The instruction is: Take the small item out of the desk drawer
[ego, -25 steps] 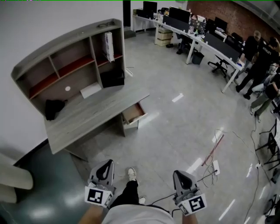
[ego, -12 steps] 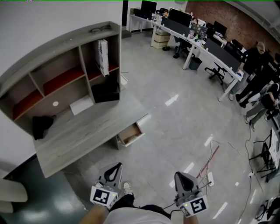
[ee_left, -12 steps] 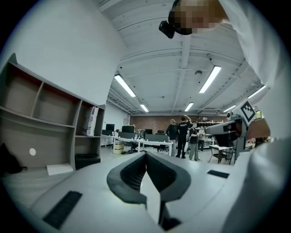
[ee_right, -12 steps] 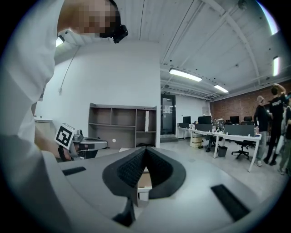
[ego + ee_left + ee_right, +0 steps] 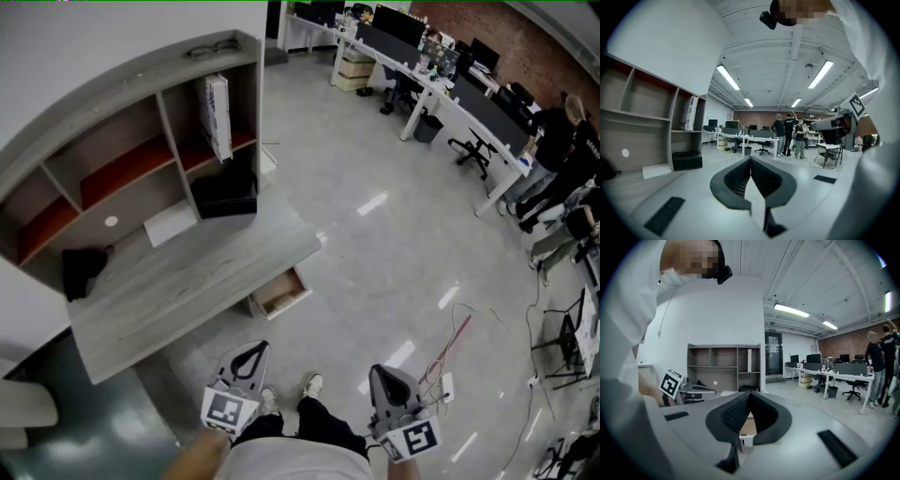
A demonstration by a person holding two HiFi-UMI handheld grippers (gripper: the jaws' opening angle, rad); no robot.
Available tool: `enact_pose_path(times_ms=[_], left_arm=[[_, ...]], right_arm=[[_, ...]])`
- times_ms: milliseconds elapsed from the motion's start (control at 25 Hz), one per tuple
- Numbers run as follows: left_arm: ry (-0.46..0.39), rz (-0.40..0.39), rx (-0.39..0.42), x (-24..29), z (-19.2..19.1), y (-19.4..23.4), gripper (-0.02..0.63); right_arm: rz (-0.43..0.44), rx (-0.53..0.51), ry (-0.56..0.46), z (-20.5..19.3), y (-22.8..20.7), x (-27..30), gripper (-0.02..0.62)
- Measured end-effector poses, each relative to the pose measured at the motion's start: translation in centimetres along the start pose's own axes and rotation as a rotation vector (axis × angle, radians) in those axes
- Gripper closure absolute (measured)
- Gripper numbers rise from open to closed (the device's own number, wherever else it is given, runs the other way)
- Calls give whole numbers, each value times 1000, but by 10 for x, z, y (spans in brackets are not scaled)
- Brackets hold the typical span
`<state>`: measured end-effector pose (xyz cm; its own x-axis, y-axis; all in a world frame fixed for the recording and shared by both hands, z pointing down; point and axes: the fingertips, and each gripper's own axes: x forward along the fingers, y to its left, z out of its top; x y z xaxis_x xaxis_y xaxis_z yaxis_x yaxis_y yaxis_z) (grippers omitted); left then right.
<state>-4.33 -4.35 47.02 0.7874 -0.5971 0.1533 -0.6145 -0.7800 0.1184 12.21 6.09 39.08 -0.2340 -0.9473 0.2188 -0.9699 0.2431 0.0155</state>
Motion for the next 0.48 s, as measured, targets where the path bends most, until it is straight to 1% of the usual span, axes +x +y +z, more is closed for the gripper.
enact_pose_path(times_ms=[200,280,360,480], left_arm=[[-1,79,36,16,7,16,588],[-5,109,53,21,14,16,588],[9,137,64,29,15,17,588],[47,170,59,44,8,25,588]], right_arm=[[72,-6,-53,13,-29,38,574],[100,-13,-68,19,-43,49,574],[121,-6,-74,21,-58,61,574],[159,11,-64,16,-74,79,574]])
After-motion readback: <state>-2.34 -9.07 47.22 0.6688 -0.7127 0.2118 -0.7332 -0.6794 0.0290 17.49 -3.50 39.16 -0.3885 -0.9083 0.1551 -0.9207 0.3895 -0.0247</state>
